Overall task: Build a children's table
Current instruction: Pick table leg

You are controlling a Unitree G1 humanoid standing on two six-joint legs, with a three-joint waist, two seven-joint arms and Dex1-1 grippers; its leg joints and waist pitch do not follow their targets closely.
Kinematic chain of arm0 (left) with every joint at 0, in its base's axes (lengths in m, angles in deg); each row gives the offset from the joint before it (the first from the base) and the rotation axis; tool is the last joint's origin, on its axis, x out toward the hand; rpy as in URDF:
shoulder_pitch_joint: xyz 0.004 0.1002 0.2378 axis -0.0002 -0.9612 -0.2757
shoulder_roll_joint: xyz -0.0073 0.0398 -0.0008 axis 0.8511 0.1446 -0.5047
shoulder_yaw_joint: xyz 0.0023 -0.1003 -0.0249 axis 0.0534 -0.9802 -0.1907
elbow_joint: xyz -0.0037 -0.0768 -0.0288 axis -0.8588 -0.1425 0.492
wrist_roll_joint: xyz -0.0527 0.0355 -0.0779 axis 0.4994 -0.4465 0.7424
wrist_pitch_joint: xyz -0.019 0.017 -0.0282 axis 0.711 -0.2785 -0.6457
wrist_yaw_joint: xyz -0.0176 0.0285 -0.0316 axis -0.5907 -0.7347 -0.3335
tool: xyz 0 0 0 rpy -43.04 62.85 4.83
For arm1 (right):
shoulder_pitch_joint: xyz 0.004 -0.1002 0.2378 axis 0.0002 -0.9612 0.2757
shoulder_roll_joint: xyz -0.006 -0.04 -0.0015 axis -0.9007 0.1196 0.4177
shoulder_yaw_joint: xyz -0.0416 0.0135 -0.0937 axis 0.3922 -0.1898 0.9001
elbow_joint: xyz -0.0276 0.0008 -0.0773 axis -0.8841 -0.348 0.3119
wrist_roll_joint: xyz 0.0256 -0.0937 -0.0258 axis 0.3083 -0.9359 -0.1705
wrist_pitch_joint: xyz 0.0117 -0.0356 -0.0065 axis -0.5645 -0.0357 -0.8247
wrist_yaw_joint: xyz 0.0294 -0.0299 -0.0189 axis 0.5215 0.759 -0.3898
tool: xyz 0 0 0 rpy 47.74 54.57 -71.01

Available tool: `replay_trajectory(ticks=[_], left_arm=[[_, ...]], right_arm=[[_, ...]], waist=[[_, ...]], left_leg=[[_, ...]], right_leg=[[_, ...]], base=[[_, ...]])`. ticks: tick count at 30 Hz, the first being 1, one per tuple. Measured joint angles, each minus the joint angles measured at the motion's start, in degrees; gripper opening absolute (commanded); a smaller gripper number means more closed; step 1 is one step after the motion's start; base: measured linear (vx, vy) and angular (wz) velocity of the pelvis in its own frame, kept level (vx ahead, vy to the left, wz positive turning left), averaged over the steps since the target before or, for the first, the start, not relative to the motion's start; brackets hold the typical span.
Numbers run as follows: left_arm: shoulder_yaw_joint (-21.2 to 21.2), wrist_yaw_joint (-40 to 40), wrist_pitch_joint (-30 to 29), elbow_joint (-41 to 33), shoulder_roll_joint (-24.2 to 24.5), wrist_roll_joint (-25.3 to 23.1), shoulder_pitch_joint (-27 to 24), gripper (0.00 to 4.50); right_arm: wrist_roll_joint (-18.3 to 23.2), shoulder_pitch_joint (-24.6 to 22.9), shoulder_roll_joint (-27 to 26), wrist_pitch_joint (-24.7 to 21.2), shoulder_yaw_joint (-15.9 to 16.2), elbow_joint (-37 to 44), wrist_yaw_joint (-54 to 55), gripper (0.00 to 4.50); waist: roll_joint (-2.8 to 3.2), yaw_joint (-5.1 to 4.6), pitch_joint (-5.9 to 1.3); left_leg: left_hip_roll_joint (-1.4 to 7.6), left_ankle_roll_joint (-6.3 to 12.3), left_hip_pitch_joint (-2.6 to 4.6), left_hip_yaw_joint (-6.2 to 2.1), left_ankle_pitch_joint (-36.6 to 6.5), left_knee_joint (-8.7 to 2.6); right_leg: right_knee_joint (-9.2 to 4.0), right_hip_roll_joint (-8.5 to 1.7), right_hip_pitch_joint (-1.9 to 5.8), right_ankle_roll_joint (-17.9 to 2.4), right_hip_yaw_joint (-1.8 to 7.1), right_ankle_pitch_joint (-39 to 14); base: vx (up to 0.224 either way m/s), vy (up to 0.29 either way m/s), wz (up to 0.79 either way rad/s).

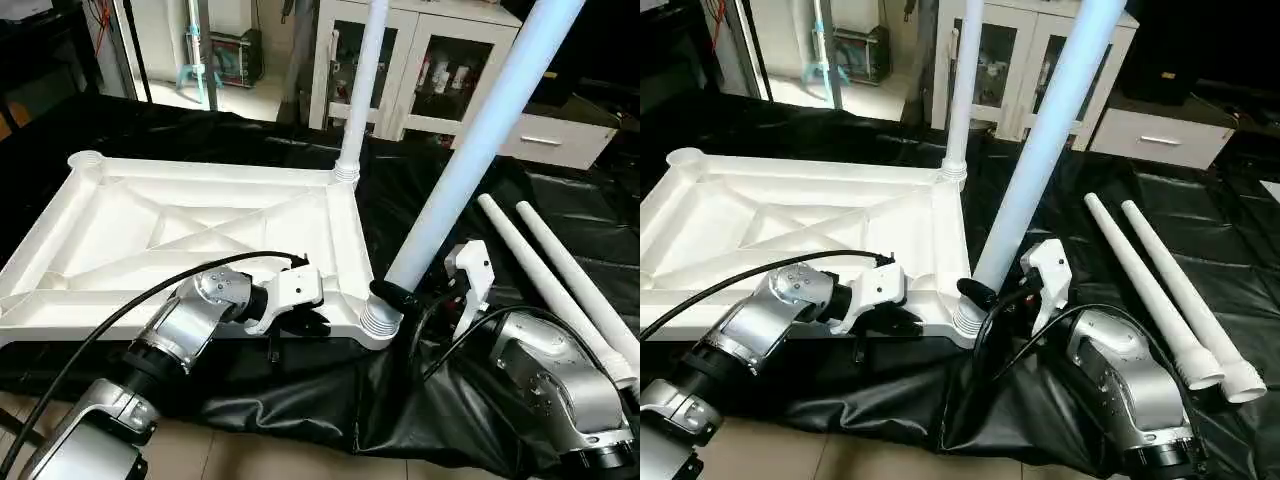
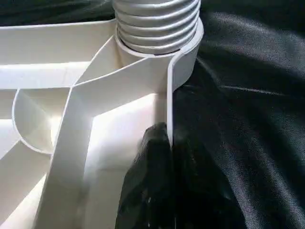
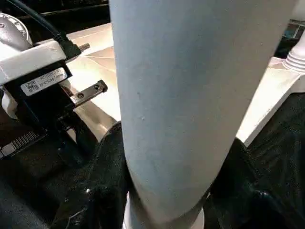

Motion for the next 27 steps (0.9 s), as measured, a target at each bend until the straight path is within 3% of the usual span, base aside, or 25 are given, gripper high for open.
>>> replay_trajectory(ticks=[15,20,22,27], left_arm=[[-0.5,-1.8,-0.6,0.3,-0.4,0.0,0.1,0.0],[-1.8,-7.6,-5.1,0.2,-2.9,-0.4,0.5,0.0],[-2.3,-11.4,-8.5,0.2,-4.8,-1.0,1.2,0.0],[-3.6,-19.8,-15.5,0.1,-9.7,-2.6,2.9,0.0]], right_arm=[[-1.4,1.2,-1.6,1.8,0.5,-1.6,2.7,1.84],[-4.4,4.6,-5.7,3.7,0.4,-5.9,11.5,1.84],[-5.3,7.3,-8.7,5.1,0.1,-9.6,18.6,1.84],[-6.5,13.5,-13.3,6.5,-1.3,-16.9,29.9,1.84]], waist=[[-0.03,-0.08,0.02],[-0.03,-0.84,0.06],[-0.02,-1.61,0.09],[0.08,-2.19,0.22]], left_leg=[[0.0,0.0,-0.01,0.0,0.0,-0.02],[-0.01,-0.04,-0.08,0.01,0.0,-0.01],[-0.01,-0.09,-0.16,0.01,0.1,-0.01],[0.07,-0.14,-0.3,0.01,0.1,-0.02]], right_leg=[[-0.05,0.0,-0.11,0.0,0.01,0.0],[-0.06,0.01,-0.17,0.0,0.02,0.0],[-0.06,0.02,-0.23,-0.1,0.01,0.1],[-0.07,0.1,-0.34,-0.4,-0.05,0.5]], base=[[0.0,0.0,0.0],[0.0,0.0,0.0],[0.0,0.0,0.0],[0.0,0.0,0.0]])
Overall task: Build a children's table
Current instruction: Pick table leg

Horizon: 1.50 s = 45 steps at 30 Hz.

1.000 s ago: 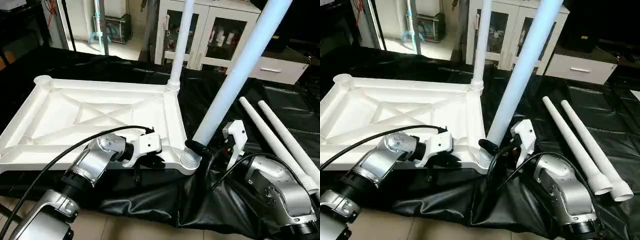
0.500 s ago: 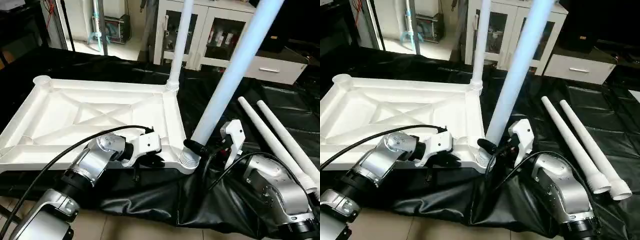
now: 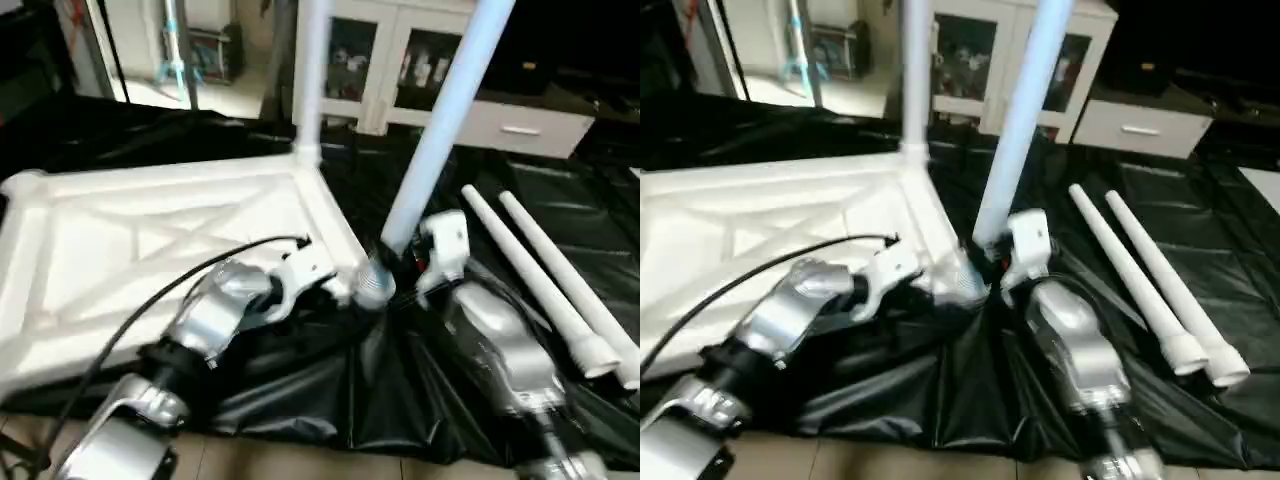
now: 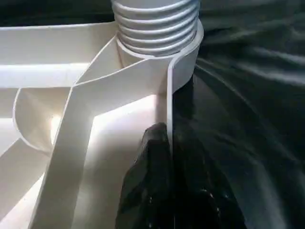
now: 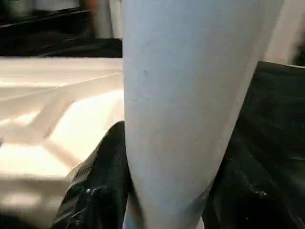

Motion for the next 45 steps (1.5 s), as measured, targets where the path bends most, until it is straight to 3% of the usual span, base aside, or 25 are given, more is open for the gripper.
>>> replay_trajectory(ticks=[4,7,9,19,22,24,27,31,33,35,41,43,45], left_arm=[[-0.4,-7.0,-4.7,0.0,-6.0,-1.0,1.5,0.0],[0.7,-9.3,-7.1,-0.4,-10.5,-1.1,1.8,0.0],[0.8,-9.7,-7.2,-0.4,-10.6,-0.9,1.8,0.0],[0.8,-10.1,-5.5,-0.5,-9.1,-0.7,1.7,0.0],[1.7,-6.9,0.9,-0.6,-5.4,-0.3,1.1,0.0],[2.4,-2.2,7.7,-1.4,-0.3,-0.2,0.2,0.0],[2.5,3.1,13.9,-1.6,3.4,0.2,-0.1,0.0],[2.5,6.8,17.1,-1.6,5.9,1.0,-0.2,0.0],[2.3,9.3,19.5,-1.5,7.8,2.0,-0.8,0.0],[2.1,10.4,21.0,-1.1,8.5,2.2,-1.0,0.0],[1.7,13.5,23.8,-0.4,9.5,3.2,-1.8,0.0],[1.7,15.0,23.8,-0.9,9.7,3.7,-2.3,0.46],[0.9,15.4,23.8,-1.0,9.6,5.1,-2.9,0.57]], right_arm=[[-2.3,6.3,-3.0,2.9,-2.2,-7.2,10.9,1.84],[-6.2,8.5,-3.0,4.1,-3.3,-12.4,18.6,1.84],[-6.8,8.8,-3.3,5.4,-3.3,-13.5,20.3,1.84],[-6.3,9.7,-4.5,11.4,-3.8,-17.2,19.7,1.84],[-3.5,7.4,-4.6,13.8,-4.4,-13.3,13.7,1.84],[1.0,4.6,-4.5,13.5,-5.1,-9.0,7.6,1.84],[5.5,2.5,-3.6,11.5,-5.1,-5.7,1.8,1.84],[8.8,2.0,-0.3,10.0,-7.0,-1.7,-2.3,1.84],[10.1,1.6,3.2,9.6,-11.4,0.0,-3.6,1.84],[12.1,0.1,4.7,8.5,-12.9,2.7,-5.9,1.84],[18.2,-3.3,6.4,2.8,-13.0,7.5,-13.0,1.84],[20.3,-4.4,7.6,0.4,-12.6,10.0,-15.7,1.84],[21.1,-4.5,8.5,-0.9,-12.4,11.2,-17.4,1.84]], waist=[[-0.02,0.21,0.22],[0.28,2.18,0.41],[0.35,2.67,0.46],[0.54,2.35,0.88],[0.83,2.31,1.12],[1.17,2.39,1.55],[1.26,2.75,1.96],[1.14,3.3,2.16],[1.06,3.7,2.17],[1.05,3.69,2.17],[1.04,3.66,2.18],[1.03,3.82,2.19],[1.0,3.85,2.2]], left_leg=[[-0.02,-0.01,-0.32,0.04,0.0,-0.01],[-0.04,0.15,-0.64,0.37,0.3,0.0],[0.05,0.1,-0.66,0.44,0.3,-0.02],[0.15,0.35,-0.68,0.59,0.2,0.17],[0.2,0.47,-0.72,0.61,0.3,0.17],[0.25,0.59,-0.75,0.63,0.4,0.19],[0.32,0.76,-1.09,0.73,0.5,0.42],[0.3,0.92,-1.64,0.77,0.4,1.05],[0.31,0.93,-1.67,0.82,0.4,1.2],[0.35,0.92,-1.62,0.84,0.4,1.22],[0.72,0.82,-1.52,0.99,0.6,1.5],[0.73,0.82,-1.5,1.03,0.6,1.58],[0.74,0.81,-1.51,1.09,0.6,1.71]], right_leg=[[-0.07,-0.03,-0.24,0.0,-0.04,0.0],[0.02,-0.03,-0.64,0.1,-0.01,0.1],[0.04,0.01,-0.71,0.2,-0.02,0.1],[0.12,0.01,-0.79,0.3,0.06,0.2],[0.26,0.05,-0.91,0.4,0.08,0.2],[0.42,0.05,-1.03,0.4,0.07,0.2],[0.59,0.03,-1.29,0.3,0.05,0.2],[1.02,-0.07,-1.75,0.3,0.11,0.3],[1.11,-0.07,-1.78,0.2,0.12,0.3],[1.17,-0.07,-1.77,0.2,0.13,0.3],[1.68,0.02,-1.8,0.2,0.1,0.3],[1.76,-0.02,-1.79,0.2,0.12,0.3],[1.88,-0.07,-1.8,0.2,0.14,0.3]], base=[[0.0,0.0,0.0],[0.0,0.0,0.0],[0.0,0.0,0.0],[0.0,0.0,0.0],[0.0,0.0,0.0],[0.0,0.0,0.0],[0.0,0.0,0.0],[0.0,0.0,0.0],[0.0,0.0,0.0],[0.0,0.0,0.0],[0.0,0.0,0.0],[0.0,0.0,0.0],[0.0,0.0,0.0]])
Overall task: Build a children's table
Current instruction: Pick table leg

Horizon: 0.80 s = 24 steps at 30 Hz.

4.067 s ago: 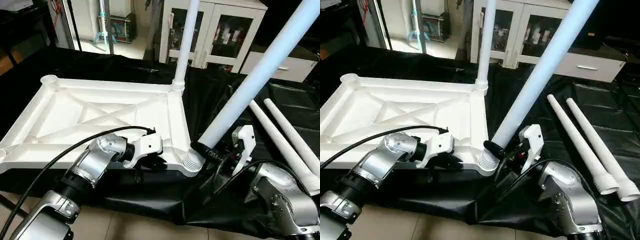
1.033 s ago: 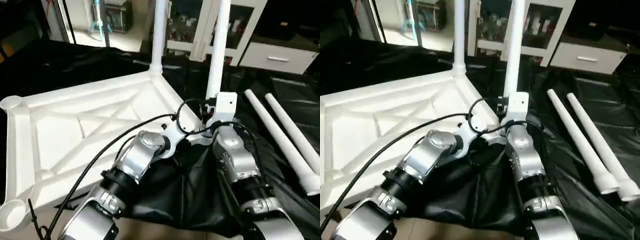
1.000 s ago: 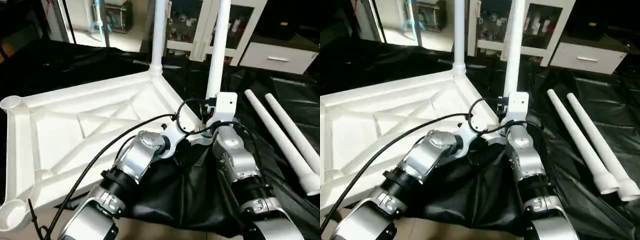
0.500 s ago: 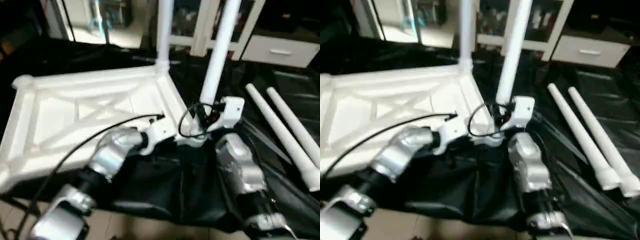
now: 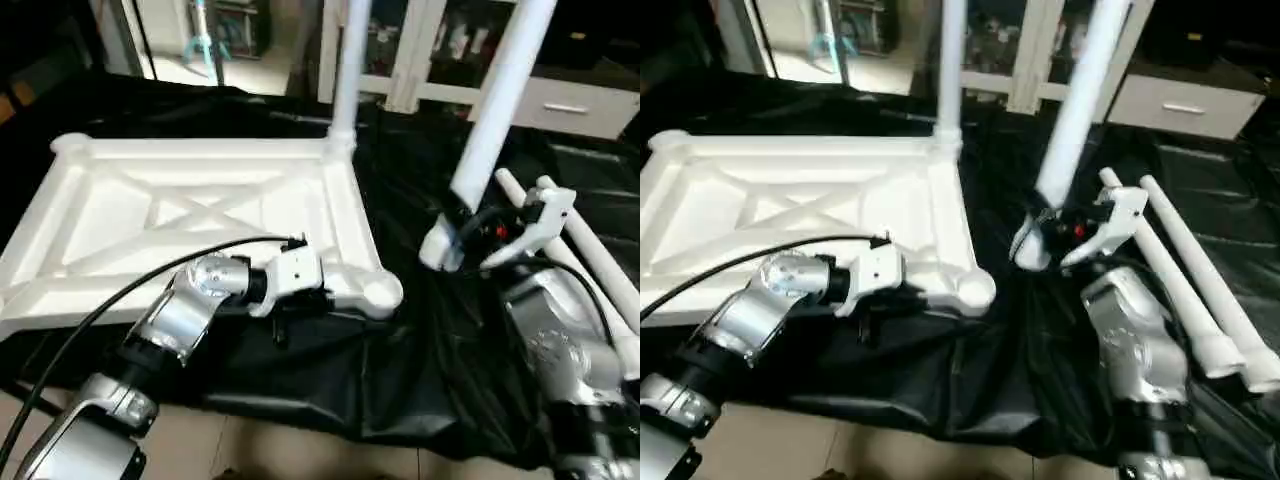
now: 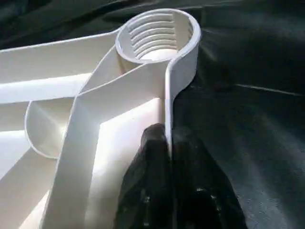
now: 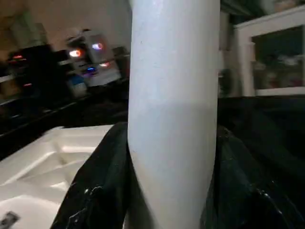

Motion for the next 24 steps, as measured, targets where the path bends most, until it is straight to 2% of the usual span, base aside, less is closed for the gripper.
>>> replay_trajectory(ticks=[2,5,8,9,12,15,20,24], left_arm=[[-1.4,0.6,-0.2,-0.3,-0.2,2.7,-1.0,0.77],[-4.7,4.0,-2.8,-4.3,-0.5,9.4,-1.8,0.96],[-9.5,6.6,-9.1,-8.7,-0.4,17.0,-0.8,1.14],[-11.4,6.9,-11.2,-9.3,-0.3,19.0,-0.2,1.35],[-16.5,4.9,-15.2,-9.3,-1.5,23.3,2.7,1.47],[-19.6,0.0,-17.3,-7.9,-3.3,24.8,6.3,1.81],[-25.0,-16.2,-24.3,-3.2,-9.6,26.1,14.4,2.28],[-24.9,-22.8,-26.5,-2.9,-12.6,24.6,17.4,2.28]], right_arm=[[0.2,-0.2,0.6,-0.9,0.1,1.1,-0.9,1.84],[1.5,-0.9,1.5,-3.0,1.0,3.6,-2.8,1.84],[2.9,-2.0,2.4,-5.5,1.6,5.6,-5.0,1.84],[3.5,-2.1,2.8,-6.3,1.7,5.7,-5.6,1.84],[4.5,-2.4,4.3,-8.3,1.8,6.1,-7.5,1.84],[5.4,-2.7,5.1,-9.7,1.9,7.0,-9.2,1.84],[6.5,-4.0,6.7,-12.7,3.6,11.1,-12.3,1.84],[5.2,-4.2,6.8,-13.3,5.8,11.2,-12.7,1.84]], waist=[[-0.18,0.0,0.05],[-0.43,0.06,0.16],[-0.49,0.1,0.14],[-0.48,0.1,0.14],[-0.48,0.19,0.14],[-0.56,0.36,0.11],[-0.74,1.35,0.13],[-0.92,1.53,0.15]], left_leg=[[0.04,0.0,-0.06,0.03,0.0,0.13],[0.06,0.0,-0.12,0.04,0.0,0.21],[0.06,-0.01,-0.09,0.1,0.0,0.24],[0.06,-0.02,-0.09,0.12,0.0,0.26],[0.06,-0.08,-0.1,0.12,0.1,0.33],[0.07,-0.07,-0.1,0.12,0.1,0.39],[0.1,0.0,-0.19,0.04,0.1,0.58],[0.1,0.0,-0.2,0.01,0.1,0.65]], right_leg=[[0.05,0.0,-0.01,0.0,-0.01,0.0],[0.11,0.0,-0.05,0.0,-0.03,0.0],[0.19,0.0,-0.04,0.0,-0.03,0.0],[0.21,0.0,-0.04,0.0,-0.03,0.0],[0.27,-0.01,-0.02,0.0,-0.03,0.0],[0.28,-0.03,0.03,-0.1,-0.05,0.0],[0.32,-0.03,0.04,-0.1,-0.09,0.1],[0.33,-0.03,0.05,-0.1,-0.1,0.1]], base=[[0.0,0.0,0.0],[0.0,0.0,0.0],[0.0,0.0,0.0],[0.0,0.0,0.0],[0.0,0.0,0.0],[0.0,0.0,0.0],[0.0,0.0,0.0],[0.0,0.0,0.0]])
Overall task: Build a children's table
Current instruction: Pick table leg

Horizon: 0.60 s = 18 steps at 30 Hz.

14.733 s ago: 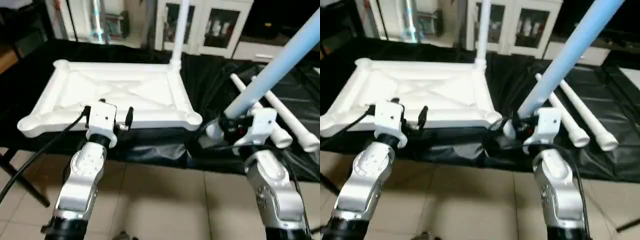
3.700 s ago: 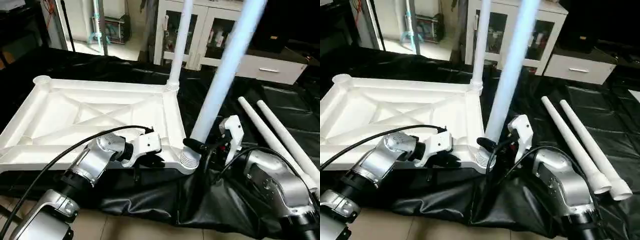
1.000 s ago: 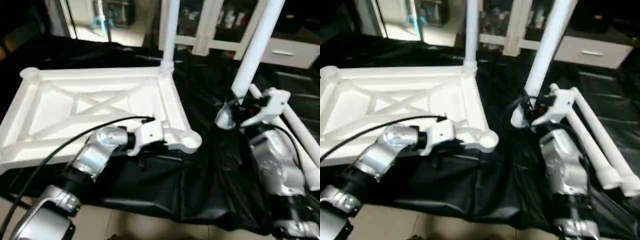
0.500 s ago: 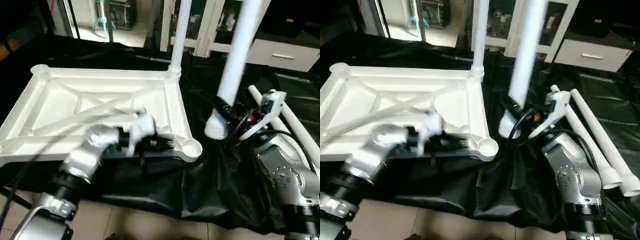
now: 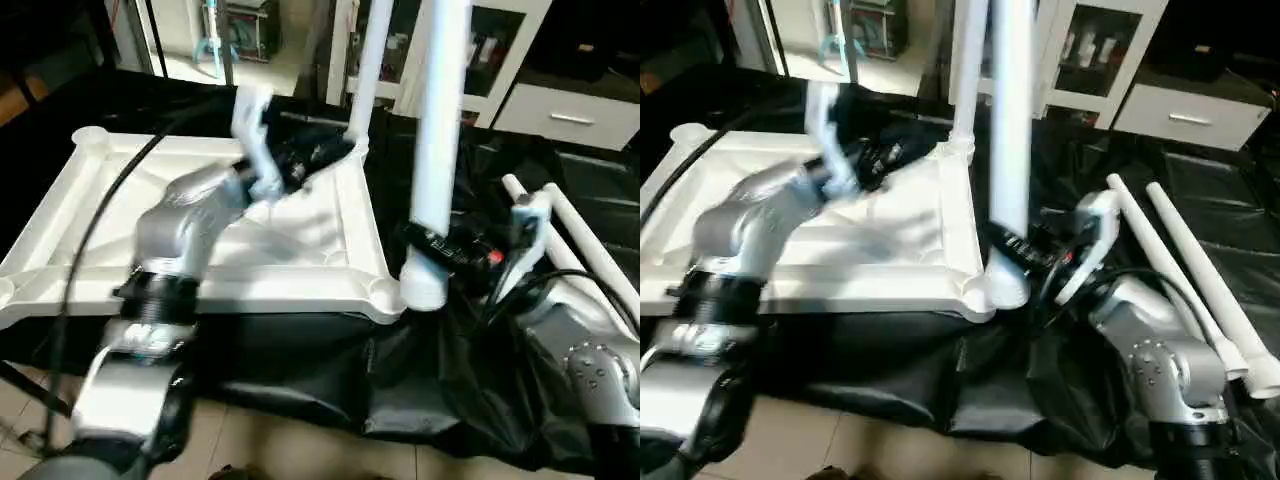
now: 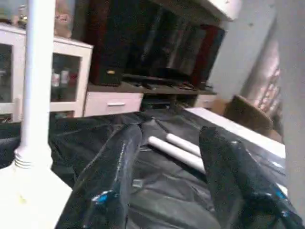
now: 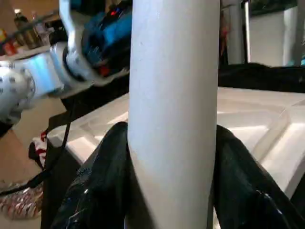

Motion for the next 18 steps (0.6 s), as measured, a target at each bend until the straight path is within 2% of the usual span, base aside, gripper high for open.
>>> replay_trajectory(ticks=[3,6,9,18], left_arm=[[1.1,-1.1,-0.2,0.3,-0.9,-1.0,0.3,2.3],[1.9,-1.2,-3.2,-1.9,-2.7,-0.4,1.6,2.3],[3.1,-1.4,-6.5,-7.7,-3.7,1.4,3.4,2.3],[4.1,-1.5,-10.1,-13.9,-5.9,4.2,4.2,2.3]], right_arm=[[-2.4,0.0,0.0,0.3,1.6,-0.2,0.0,1.84],[-6.2,0.6,0.0,1.7,2.9,-2.1,0.9,1.84],[-7.0,1.7,0.0,3.2,3.1,-2.7,1.1,1.84],[-9.2,2.2,-0.4,4.2,3.0,-3.8,1.3,1.84]], waist=[[-0.05,0.08,0.02],[-0.28,0.15,0.14],[-0.32,0.33,0.16],[-0.37,0.23,0.14]], left_leg=[[0.0,0.0,-0.03,-0.07,0.0,0.04],[0.01,0.0,-0.14,-0.15,0.0,0.16],[0.0,0.05,-0.17,-0.16,0.0,0.23],[0.0,0.07,-0.09,-0.16,0.0,0.35]], right_leg=[[0.02,0.0,-0.01,0.0,-0.01,0.0],[0.07,0.0,-0.08,0.0,-0.06,0.0],[0.07,-0.04,-0.06,0.0,-0.05,0.0],[0.08,-0.04,0.06,-0.1,-0.05,0.2]], base=[[0.0,0.0,0.0],[0.0,0.0,0.0],[0.0,0.0,0.0],[0.0,0.0,0.0]])
